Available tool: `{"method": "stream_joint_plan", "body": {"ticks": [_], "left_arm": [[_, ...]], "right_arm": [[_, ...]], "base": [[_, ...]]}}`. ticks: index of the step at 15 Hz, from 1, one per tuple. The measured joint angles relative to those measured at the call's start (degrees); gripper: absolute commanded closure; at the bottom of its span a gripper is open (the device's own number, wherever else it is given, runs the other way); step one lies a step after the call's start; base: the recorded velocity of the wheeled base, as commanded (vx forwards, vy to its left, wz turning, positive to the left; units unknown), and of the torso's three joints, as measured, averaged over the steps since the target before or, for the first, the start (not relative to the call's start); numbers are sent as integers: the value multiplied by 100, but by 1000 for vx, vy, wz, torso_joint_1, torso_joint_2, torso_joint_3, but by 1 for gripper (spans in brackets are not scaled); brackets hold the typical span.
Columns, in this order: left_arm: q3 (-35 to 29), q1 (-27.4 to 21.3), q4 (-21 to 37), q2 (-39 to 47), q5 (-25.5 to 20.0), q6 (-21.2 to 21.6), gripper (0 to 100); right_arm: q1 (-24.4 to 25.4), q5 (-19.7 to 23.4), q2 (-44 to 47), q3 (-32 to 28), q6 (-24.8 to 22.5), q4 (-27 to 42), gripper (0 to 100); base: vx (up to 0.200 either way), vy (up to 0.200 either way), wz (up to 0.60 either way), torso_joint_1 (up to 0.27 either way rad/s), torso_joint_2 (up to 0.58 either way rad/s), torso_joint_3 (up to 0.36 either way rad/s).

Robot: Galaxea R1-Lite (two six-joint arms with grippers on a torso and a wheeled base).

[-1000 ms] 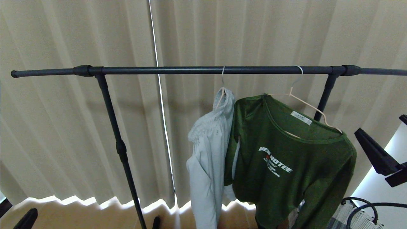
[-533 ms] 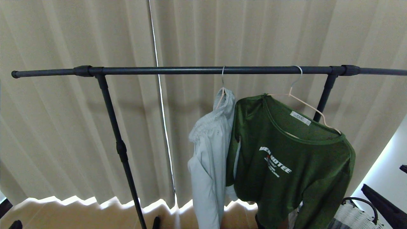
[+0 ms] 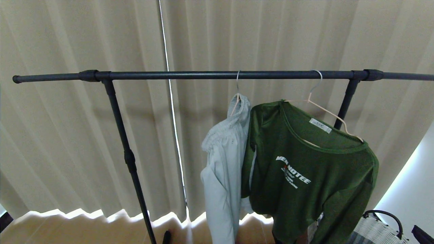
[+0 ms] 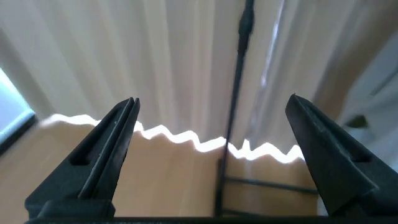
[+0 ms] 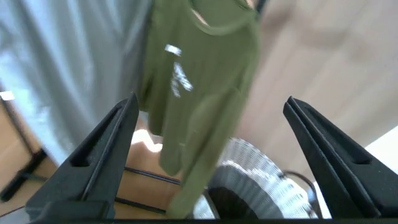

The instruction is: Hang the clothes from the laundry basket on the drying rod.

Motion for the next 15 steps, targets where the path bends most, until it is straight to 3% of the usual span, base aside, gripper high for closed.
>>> {"method": "stream_joint_plan", "body": {"ticks": [2,3,4,5,6,7,10,15], "left_arm": [[20,0,-40,-46,-260,143,0],[22,-2,-35,-61,-702,384,0],[26,-24,-38,-71,-1087,512,0],[26,-110,-38,-83,-1192,547,0],[28,-341,-38,-99,-1201,562,0],[30,-541,-35,-102,-1203,573,0],[33,-858,-40,-85,-1189,558,0],[33,-886,-108,-77,-773,345,0]], "right_arm": [[-177,-266,-364,469,180,82,0],[-279,-391,-677,656,304,361,0],[-422,-577,-1040,739,542,673,0],[-535,-708,-1308,778,930,891,0],[-647,-807,-1545,791,1346,1047,0],[-729,-823,-1693,800,1434,1096,0],[-1076,-862,-2015,800,1463,1146,0],[-1534,-1113,-2237,794,1471,1113,0]], "base": [[0,0,0,0,0,0],[0,0,0,0,0,0],[0,0,0,0,0,0],[0,0,0,0,0,0],[0,0,0,0,0,0],[0,0,0,0,0,0],[0,0,0,0,0,0],[0,0,0,0,0,0]]}}
